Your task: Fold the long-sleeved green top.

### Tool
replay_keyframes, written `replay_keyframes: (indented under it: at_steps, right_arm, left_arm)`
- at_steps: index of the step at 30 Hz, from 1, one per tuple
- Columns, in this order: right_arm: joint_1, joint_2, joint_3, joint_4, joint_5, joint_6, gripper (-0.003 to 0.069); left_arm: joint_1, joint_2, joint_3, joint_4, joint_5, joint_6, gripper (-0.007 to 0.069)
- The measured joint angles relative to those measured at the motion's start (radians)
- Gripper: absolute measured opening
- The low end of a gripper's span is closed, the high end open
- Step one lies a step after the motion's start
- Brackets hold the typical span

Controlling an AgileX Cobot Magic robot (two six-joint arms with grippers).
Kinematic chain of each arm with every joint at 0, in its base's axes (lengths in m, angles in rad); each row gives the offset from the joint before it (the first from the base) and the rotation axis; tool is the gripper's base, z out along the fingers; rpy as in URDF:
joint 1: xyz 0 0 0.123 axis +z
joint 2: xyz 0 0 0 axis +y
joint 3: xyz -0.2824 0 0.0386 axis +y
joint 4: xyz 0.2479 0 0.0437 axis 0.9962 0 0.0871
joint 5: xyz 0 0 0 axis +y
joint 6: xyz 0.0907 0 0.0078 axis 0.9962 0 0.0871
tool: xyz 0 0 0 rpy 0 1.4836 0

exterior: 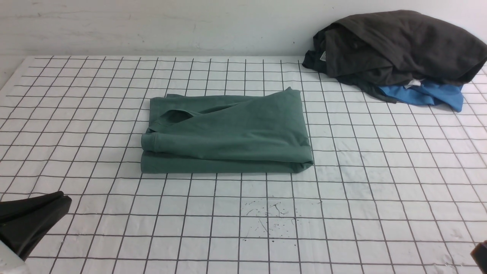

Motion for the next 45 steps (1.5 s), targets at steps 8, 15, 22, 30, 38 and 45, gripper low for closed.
replay_keyframes:
  at_steps: [8, 15, 22, 30, 38, 45]
  right_arm:
    - [-0.282, -0.03, 0.0, 0.0, 0.097, 0.0, -0.0014]
    - [-0.405, -0.03, 0.0, -0.034, 0.18, 0.0, -0.0014]
    - [-0.408, -0.03, -0.001, -0.086, 0.187, 0.0, -0.0014]
    - [-0.409, -0.03, -0.001, -0.086, 0.189, 0.0, -0.0014]
    - [-0.411, -0.03, -0.002, -0.086, 0.19, 0.0, -0.0014]
    - [-0.412, -0.03, -0.002, -0.092, 0.193, 0.0, -0.0014]
  left_arm:
    - [0.0, -0.001, 0.0, -0.001, 0.027, 0.0, -0.0007]
    - [0.0, -0.001, 0.0, -0.001, 0.028, 0.001, -0.0007]
    - [0.0, -0.001, 0.0, -0.002, 0.028, 0.001, -0.0007]
    - [0.0, -0.001, 0.0, -0.002, 0.028, 0.002, -0.0007]
    - [-0.046, -0.231, 0.076, -0.002, 0.024, 0.002, -0.0007]
    - [0.006, -0.425, 0.178, 0.077, 0.014, -0.043, -0.0007]
